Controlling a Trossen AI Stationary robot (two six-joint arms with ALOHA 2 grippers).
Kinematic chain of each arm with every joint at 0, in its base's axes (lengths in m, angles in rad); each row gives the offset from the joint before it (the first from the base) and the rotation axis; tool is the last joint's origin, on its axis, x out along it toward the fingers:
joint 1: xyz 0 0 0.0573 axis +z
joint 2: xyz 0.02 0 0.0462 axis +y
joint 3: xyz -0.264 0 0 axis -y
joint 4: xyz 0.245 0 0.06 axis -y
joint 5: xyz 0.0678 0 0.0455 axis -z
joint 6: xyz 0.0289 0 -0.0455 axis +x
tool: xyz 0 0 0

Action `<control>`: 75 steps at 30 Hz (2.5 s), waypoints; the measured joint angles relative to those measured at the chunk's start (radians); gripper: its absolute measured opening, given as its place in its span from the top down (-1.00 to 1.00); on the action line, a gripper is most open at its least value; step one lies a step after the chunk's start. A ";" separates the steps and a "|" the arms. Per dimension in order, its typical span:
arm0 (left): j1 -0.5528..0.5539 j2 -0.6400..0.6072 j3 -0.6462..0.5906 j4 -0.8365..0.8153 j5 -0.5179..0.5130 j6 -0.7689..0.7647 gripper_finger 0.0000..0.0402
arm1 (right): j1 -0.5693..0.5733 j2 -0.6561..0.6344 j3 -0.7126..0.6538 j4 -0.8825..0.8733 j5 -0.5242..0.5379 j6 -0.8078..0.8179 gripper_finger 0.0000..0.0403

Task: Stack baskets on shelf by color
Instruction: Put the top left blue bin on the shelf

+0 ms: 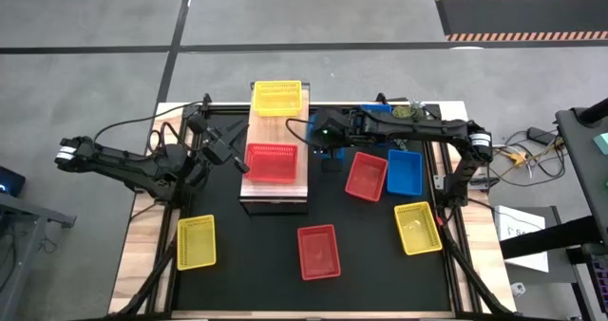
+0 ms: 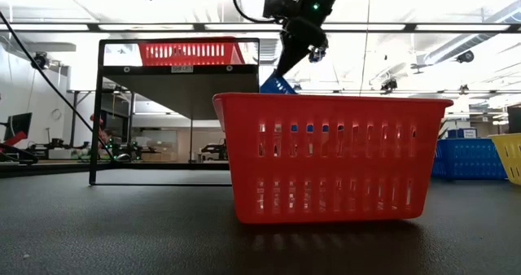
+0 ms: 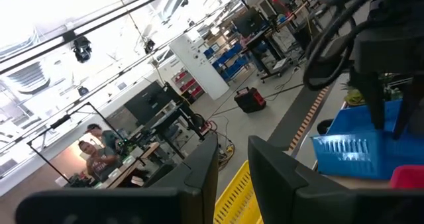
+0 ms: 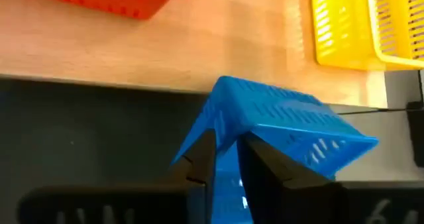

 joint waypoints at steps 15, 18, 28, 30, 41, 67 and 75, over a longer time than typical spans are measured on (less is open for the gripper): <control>0.000 0.000 0.000 0.000 0.005 0.000 0.66 | 0.000 0.004 0.022 0.074 -0.019 -0.064 0.95; 0.000 0.000 0.000 0.000 0.005 0.000 0.66 | 0.000 0.004 0.043 0.086 -0.020 -0.056 0.95; 0.000 0.000 0.000 0.000 0.003 0.000 0.66 | 0.000 0.005 0.055 0.179 -0.107 -0.020 0.95; 0.000 0.000 0.000 0.000 0.008 0.000 0.66 | -0.001 0.005 0.056 0.195 -0.108 -0.001 0.95; 0.000 0.000 0.000 0.000 0.008 0.000 0.66 | -0.005 0.020 0.054 0.285 -0.185 0.007 0.93; 0.006 -0.001 -0.001 -0.004 -0.024 0.001 0.66 | -0.063 -0.026 0.056 0.037 -0.181 0.198 0.45; 0.006 0.000 -0.001 -0.003 -0.024 0.001 0.66 | -0.085 -0.024 -0.023 -0.155 -0.184 0.215 0.21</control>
